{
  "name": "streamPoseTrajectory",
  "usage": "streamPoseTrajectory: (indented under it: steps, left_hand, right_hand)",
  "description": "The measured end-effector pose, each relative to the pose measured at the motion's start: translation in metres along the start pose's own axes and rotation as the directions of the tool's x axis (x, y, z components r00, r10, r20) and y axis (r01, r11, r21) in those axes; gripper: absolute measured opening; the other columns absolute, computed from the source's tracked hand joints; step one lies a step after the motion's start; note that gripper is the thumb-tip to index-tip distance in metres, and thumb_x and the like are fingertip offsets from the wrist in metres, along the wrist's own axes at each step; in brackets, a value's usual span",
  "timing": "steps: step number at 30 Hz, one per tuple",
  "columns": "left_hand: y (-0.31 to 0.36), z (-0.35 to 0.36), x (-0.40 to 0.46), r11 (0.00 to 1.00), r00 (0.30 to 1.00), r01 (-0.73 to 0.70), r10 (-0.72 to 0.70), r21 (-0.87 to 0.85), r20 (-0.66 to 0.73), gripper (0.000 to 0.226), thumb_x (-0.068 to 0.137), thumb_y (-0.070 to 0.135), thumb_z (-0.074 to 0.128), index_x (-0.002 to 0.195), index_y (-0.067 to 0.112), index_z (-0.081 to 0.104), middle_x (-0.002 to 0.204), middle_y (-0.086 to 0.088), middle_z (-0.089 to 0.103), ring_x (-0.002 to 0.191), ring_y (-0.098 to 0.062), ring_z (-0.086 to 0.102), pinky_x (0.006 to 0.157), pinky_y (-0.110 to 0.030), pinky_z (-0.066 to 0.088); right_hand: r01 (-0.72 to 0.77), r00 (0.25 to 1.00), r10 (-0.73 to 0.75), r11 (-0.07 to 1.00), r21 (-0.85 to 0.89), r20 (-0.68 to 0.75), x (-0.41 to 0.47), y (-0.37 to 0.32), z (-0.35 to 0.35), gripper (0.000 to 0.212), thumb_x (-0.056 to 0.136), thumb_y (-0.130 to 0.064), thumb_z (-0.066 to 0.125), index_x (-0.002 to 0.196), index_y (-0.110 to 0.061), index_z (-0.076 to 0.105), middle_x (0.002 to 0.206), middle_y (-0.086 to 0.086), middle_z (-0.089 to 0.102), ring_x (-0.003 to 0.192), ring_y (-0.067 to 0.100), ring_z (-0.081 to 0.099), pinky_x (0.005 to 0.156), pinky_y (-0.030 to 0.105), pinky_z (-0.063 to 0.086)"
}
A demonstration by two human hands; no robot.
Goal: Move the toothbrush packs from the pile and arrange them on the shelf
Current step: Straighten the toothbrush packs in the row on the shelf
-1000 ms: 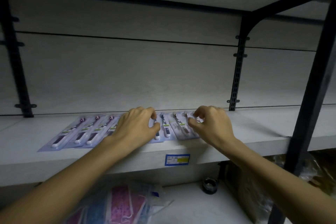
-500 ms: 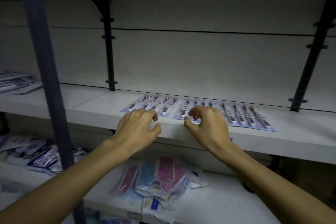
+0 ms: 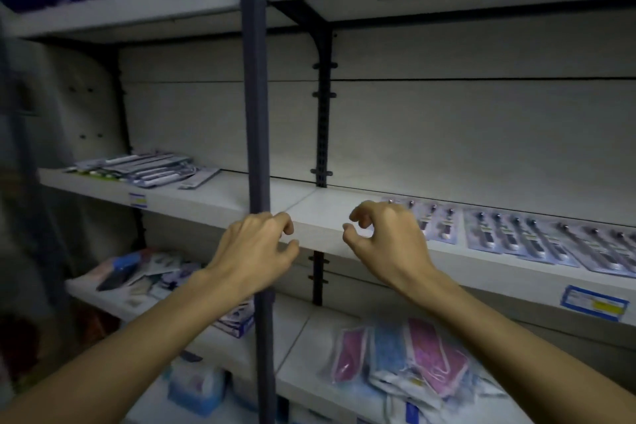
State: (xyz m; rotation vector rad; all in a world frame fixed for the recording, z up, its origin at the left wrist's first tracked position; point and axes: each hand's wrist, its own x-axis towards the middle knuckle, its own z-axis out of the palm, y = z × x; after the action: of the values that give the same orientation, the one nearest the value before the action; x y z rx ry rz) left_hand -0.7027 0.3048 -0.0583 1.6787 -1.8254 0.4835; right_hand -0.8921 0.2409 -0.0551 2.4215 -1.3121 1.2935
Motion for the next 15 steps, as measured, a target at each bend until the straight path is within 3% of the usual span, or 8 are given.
streamPoseTrajectory:
  steps: [3,9,15]
  left_hand:
    - [-0.053,-0.021,-0.005,0.999,0.999,0.037,-0.036,0.031,-0.022,0.022,0.087,0.039,0.057,0.101,0.021,0.06,0.095,0.002,0.063,0.091,-0.019,0.059,0.068,-0.027,0.041]
    - [-0.146,-0.039,-0.022,0.992,0.995,0.093,-0.094,0.082,0.018,0.026,0.088,0.042,0.054,0.105,0.022,0.059,0.101,0.001,0.063,0.094,-0.02,0.058,0.074,-0.031,0.047]
    - [-0.227,-0.05,-0.031,0.982,0.986,0.161,-0.163,0.097,0.02,0.021,0.087,0.041,0.056,0.1,0.024,0.058,0.096,0.004,0.062,0.091,-0.018,0.059,0.074,-0.031,0.048]
  right_hand:
    - [0.012,1.0,-0.012,1.0,0.027,0.0,0.014,-0.042,0.03,0.026,0.085,-0.036,0.057,0.102,-0.02,0.067,0.093,0.001,0.069,0.094,0.025,0.057,0.074,0.032,0.042]
    - [0.061,0.998,-0.062,0.994,0.086,0.011,0.032,-0.113,0.097,0.022,0.086,-0.036,0.056,0.097,-0.02,0.067,0.087,-0.001,0.068,0.088,0.023,0.058,0.072,0.033,0.048]
    - [0.088,0.995,-0.093,0.99,0.108,0.036,0.057,-0.165,0.154,0.026,0.088,-0.038,0.056,0.103,-0.02,0.067,0.086,-0.003,0.069,0.09,0.02,0.059,0.075,0.034,0.051]
